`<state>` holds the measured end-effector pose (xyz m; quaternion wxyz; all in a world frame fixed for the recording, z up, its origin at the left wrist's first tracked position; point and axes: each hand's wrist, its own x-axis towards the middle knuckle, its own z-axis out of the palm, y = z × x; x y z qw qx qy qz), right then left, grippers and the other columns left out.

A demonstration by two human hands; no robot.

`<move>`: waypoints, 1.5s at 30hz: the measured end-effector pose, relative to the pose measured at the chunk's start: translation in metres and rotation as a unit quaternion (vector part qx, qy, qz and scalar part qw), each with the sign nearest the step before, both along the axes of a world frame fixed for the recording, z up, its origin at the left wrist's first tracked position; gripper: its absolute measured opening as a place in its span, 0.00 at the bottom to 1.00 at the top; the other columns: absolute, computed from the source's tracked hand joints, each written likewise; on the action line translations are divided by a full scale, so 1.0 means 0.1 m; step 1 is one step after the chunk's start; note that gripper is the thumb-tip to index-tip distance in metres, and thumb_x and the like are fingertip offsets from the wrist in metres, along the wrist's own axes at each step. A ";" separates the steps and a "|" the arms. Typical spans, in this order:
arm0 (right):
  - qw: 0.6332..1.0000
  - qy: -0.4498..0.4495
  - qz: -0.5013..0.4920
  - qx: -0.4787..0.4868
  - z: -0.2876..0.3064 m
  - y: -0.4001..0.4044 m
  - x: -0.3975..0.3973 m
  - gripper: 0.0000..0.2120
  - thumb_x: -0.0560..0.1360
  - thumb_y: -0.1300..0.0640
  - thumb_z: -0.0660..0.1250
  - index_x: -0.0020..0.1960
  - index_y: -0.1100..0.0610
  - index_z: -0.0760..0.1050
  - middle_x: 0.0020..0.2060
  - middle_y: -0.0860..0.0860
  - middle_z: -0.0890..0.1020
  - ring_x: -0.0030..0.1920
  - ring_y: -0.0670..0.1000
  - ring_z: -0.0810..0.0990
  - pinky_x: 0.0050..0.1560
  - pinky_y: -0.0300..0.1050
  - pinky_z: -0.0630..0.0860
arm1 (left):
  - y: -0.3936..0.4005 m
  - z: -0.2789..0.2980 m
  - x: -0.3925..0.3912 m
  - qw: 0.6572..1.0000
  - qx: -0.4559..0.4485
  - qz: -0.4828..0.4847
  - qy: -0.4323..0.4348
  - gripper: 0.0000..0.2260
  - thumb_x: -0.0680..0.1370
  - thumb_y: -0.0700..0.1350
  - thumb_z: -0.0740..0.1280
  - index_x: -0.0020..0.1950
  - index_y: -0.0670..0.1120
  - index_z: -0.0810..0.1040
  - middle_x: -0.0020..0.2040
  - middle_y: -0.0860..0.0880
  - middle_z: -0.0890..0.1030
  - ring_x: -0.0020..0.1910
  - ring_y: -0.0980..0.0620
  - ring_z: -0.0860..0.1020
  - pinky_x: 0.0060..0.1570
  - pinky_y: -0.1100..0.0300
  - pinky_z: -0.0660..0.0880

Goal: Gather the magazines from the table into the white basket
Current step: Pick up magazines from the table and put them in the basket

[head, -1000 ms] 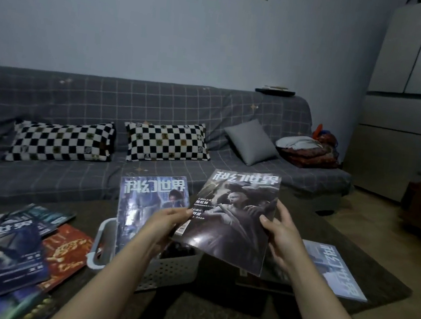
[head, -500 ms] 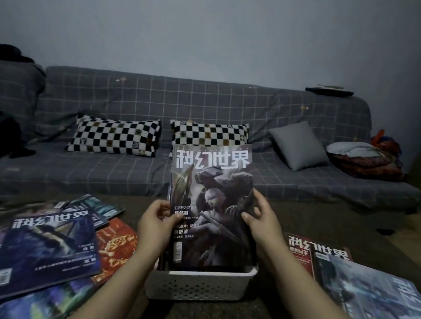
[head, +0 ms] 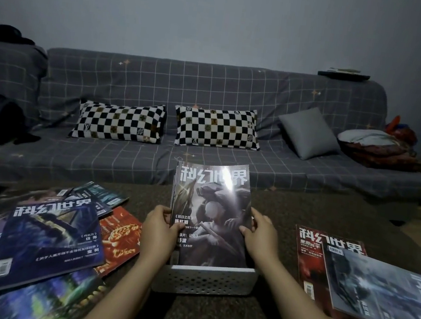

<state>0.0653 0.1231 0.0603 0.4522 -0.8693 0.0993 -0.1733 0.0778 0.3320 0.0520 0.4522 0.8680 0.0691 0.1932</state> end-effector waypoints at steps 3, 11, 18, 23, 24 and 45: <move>1.000 0.008 0.000 -0.015 -0.01 0.00 0.01 0.25 0.73 0.62 0.68 0.68 0.52 0.69 0.51 0.51 0.72 0.48 0.46 0.70 0.50 0.38 0.67 | 0.01 0.01 -0.02 1.000 0.025 0.008 0.008 0.16 0.69 0.45 0.76 0.53 0.43 0.77 0.51 0.45 0.76 0.43 0.51 0.74 0.44 0.59 0.70; 0.992 0.084 0.006 -0.094 0.05 0.08 -0.01 0.27 0.78 0.60 0.62 0.74 0.57 0.58 0.66 0.59 0.65 0.66 0.55 0.64 0.64 0.44 0.64 | -0.01 0.13 -0.10 0.997 0.034 -0.038 0.065 0.13 0.73 0.44 0.72 0.55 0.42 0.80 0.54 0.42 0.81 0.52 0.45 0.78 0.52 0.54 0.76; 0.999 0.005 -0.003 -0.046 0.11 -0.01 -0.39 0.22 0.76 0.55 0.64 0.69 0.59 0.68 0.64 0.59 0.73 0.65 0.58 0.68 0.63 0.47 0.66 | -0.38 0.24 -0.54 0.999 0.020 -0.049 -0.003 0.20 0.77 0.51 0.66 0.66 0.45 0.72 0.63 0.45 0.73 0.61 0.46 0.73 0.62 0.46 0.71; 0.997 -0.071 -0.017 0.014 0.11 -0.35 -0.75 0.16 0.74 0.56 0.67 0.61 0.56 0.76 0.53 0.56 0.80 0.55 0.55 0.77 0.59 0.54 0.74 | -0.97 0.32 -0.75 0.990 -0.029 -0.139 -0.012 0.12 0.77 0.48 0.65 0.57 0.45 0.77 0.55 0.44 0.80 0.56 0.45 0.77 0.59 0.48 0.73; 0.996 -0.080 -0.028 0.016 0.09 -0.46 -0.82 0.14 0.74 0.57 0.68 0.59 0.57 0.77 0.51 0.55 0.81 0.53 0.53 0.78 0.57 0.54 0.75 | -1.12 0.31 -0.79 0.986 -0.038 -0.162 -0.007 0.10 0.77 0.48 0.65 0.56 0.44 0.78 0.53 0.45 0.81 0.55 0.45 0.78 0.58 0.48 0.74; 0.936 0.180 -0.242 -0.180 -0.95 -2.37 -1.28 0.25 0.75 0.39 0.59 0.69 0.48 0.68 0.70 0.49 0.67 0.71 0.53 0.58 0.68 0.50 0.57 | -3.31 -0.43 -0.46 0.932 -0.097 -0.266 0.225 0.12 0.78 0.47 0.64 0.59 0.44 0.78 0.56 0.43 0.82 0.55 0.44 0.80 0.58 0.52 0.76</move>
